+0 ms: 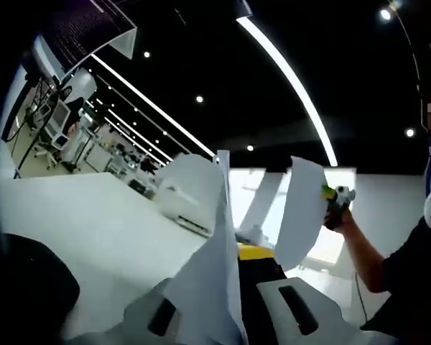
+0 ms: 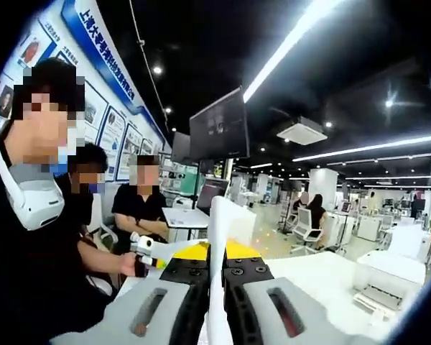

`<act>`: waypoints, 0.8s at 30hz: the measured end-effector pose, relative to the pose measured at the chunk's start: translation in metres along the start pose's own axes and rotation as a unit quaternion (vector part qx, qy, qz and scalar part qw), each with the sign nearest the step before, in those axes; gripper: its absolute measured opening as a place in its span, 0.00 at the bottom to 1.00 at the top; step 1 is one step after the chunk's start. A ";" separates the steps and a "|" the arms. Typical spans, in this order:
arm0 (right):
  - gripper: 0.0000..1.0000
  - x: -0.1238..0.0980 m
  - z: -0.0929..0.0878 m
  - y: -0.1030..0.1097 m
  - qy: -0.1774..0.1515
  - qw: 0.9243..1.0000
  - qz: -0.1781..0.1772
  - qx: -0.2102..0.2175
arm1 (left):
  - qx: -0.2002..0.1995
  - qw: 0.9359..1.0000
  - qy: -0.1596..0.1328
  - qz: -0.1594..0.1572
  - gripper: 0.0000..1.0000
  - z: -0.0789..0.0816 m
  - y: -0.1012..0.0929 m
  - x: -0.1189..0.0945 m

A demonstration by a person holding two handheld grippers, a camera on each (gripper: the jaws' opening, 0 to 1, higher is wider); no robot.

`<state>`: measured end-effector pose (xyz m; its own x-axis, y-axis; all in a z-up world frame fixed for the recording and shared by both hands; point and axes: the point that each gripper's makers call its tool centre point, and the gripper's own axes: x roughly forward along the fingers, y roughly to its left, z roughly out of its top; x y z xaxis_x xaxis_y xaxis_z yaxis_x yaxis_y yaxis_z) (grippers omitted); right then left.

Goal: Organize the stack of printing papers by aligning and flattening the scattered papers on the table

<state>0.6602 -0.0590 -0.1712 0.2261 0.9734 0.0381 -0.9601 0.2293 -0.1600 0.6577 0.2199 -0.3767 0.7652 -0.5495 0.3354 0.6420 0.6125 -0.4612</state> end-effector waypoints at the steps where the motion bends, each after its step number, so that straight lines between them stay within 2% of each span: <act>1: 0.01 0.000 0.000 0.001 0.002 1.000 0.003 0.003 | 0.000 1.000 0.000 0.000 0.06 0.000 0.000 0.000; 13: 0.01 0.008 -0.012 0.014 0.038 0.999 0.032 0.016 | -0.001 1.000 0.000 -0.002 0.06 -0.001 -0.002 0.000; 24: 0.01 0.053 -0.040 0.017 0.077 0.994 0.073 0.019 | 0.001 1.000 0.002 -0.003 0.06 -0.002 -0.005 0.001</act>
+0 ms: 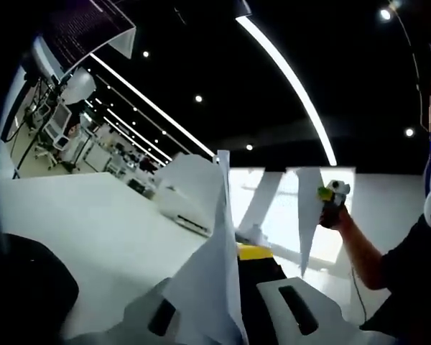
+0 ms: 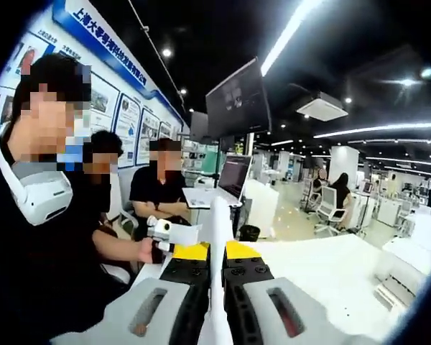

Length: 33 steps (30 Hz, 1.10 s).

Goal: Organize the stack of printing papers by aligning and flattening the scattered papers on the table

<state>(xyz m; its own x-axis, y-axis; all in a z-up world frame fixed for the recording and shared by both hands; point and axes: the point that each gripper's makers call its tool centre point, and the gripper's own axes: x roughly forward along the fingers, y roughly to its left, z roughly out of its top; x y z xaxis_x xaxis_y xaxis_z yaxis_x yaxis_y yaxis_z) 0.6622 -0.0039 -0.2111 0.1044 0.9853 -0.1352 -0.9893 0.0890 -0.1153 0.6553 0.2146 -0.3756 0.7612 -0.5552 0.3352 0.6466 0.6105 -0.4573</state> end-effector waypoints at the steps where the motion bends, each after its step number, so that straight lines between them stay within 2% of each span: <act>1: 0.01 0.005 -0.002 -0.001 0.004 1.000 0.004 0.001 | 0.000 1.000 0.000 0.000 0.06 0.000 0.000 0.000; 11: 0.01 0.044 -0.025 -0.009 0.043 0.999 0.028 -0.001 | -0.001 1.000 -0.001 -0.003 0.06 -0.001 -0.003 0.001; 25: 0.01 0.088 -0.047 -0.021 0.067 0.997 0.040 0.002 | 0.000 1.000 0.000 -0.007 0.06 -0.002 -0.005 0.001; 33: 0.01 0.103 -0.045 -0.035 0.073 0.997 0.031 -0.005 | 0.001 1.000 0.002 -0.008 0.06 -0.003 -0.007 0.001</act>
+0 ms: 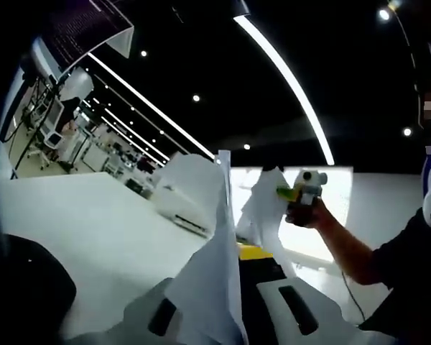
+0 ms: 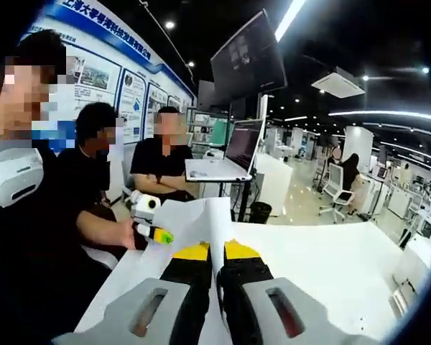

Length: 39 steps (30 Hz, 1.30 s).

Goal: Organize the stack of printing papers by aligning and flattening the scattered papers on the table

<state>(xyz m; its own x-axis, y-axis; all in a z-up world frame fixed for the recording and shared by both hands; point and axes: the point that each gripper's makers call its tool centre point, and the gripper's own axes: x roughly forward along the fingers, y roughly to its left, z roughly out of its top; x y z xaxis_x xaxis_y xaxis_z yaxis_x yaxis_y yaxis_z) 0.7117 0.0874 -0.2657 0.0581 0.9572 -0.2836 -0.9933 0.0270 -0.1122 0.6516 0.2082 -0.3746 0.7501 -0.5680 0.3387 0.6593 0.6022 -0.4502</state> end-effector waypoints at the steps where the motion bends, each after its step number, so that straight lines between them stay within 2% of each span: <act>1: 0.01 0.001 0.001 -0.001 -0.001 1.000 -0.001 0.000 | 0.000 1.000 0.000 0.000 0.06 0.000 0.000 0.000; 19: 0.00 0.040 0.012 -0.022 -0.014 1.000 -0.022 -0.004 | -0.001 1.000 0.002 -0.002 0.06 0.000 0.001 0.000; 21: 0.00 0.044 0.014 -0.023 -0.025 0.999 -0.031 -0.012 | -0.002 1.000 0.002 -0.002 0.06 0.000 0.001 0.000; 26: 0.00 0.051 0.011 -0.023 -0.024 0.999 -0.029 -0.027 | -0.006 1.000 0.002 -0.004 0.06 0.000 0.002 0.000; 30: 0.00 0.054 0.016 -0.035 -0.031 0.997 -0.049 -0.050 | -0.007 1.000 0.003 -0.004 0.06 -0.001 0.003 0.000; 33: 0.00 0.056 0.018 -0.041 -0.028 0.996 -0.062 -0.066 | -0.007 1.000 0.002 -0.002 0.06 0.000 0.004 -0.001; 39: 0.01 0.066 0.009 -0.037 -0.011 0.994 -0.066 -0.089 | -0.014 1.000 -0.001 -0.001 0.06 0.001 0.006 -0.001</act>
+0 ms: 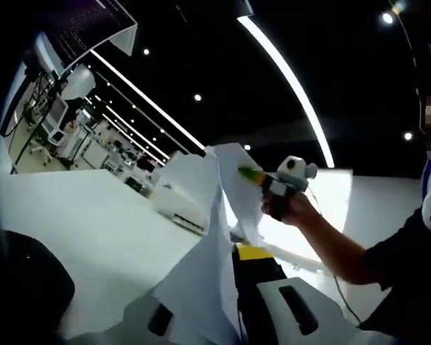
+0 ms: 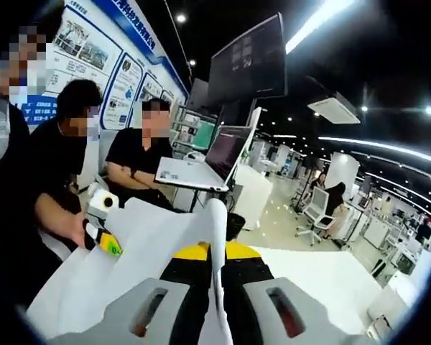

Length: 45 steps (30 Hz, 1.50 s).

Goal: Organize the stack of printing papers by aligning and flattening the scattered papers on the table

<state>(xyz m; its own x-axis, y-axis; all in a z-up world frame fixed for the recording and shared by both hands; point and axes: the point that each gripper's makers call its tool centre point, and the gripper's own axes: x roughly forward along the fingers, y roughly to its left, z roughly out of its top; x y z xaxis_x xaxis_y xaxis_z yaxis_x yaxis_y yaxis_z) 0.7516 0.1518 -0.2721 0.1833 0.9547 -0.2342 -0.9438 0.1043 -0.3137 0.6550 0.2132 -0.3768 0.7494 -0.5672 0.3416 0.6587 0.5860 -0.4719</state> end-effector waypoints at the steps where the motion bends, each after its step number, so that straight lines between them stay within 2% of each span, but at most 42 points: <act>1: 0.01 0.001 -0.001 -0.001 0.000 1.000 0.000 0.000 | -0.001 1.000 0.000 -0.001 0.06 0.000 0.000 0.000; 7: 0.01 0.006 -0.007 0.003 -0.003 1.000 -0.003 -0.007 | -0.010 1.000 -0.004 -0.011 0.06 0.001 -0.001 0.000; 14: 0.01 0.006 -0.015 0.000 0.001 1.000 -0.017 -0.007 | -0.044 0.998 -0.023 -0.033 0.10 0.008 -0.005 -0.001; 21: 0.01 0.009 -0.028 -0.002 0.026 0.999 -0.038 -0.016 | -0.056 0.997 -0.025 -0.052 0.17 0.008 -0.012 0.000; 28: 0.01 0.011 -0.032 0.002 0.034 0.998 -0.060 -0.008 | -0.062 0.996 -0.025 -0.058 0.19 0.007 -0.014 0.002; 38: 0.01 0.025 -0.024 0.036 0.052 0.997 -0.039 0.028 | -0.053 0.997 -0.017 -0.054 0.23 0.003 -0.016 0.005; 45: 0.01 0.032 -0.021 0.052 0.045 0.994 -0.019 0.100 | -0.051 0.997 -0.017 -0.052 0.23 0.003 -0.017 0.005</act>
<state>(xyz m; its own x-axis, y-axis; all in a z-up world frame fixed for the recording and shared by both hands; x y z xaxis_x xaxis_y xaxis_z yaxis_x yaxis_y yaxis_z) 0.7141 0.1821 -0.3154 0.2361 0.9207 -0.3106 -0.9697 0.2025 -0.1368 0.6479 0.2025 -0.3650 0.6807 -0.6002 0.4200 0.7237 0.4620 -0.5127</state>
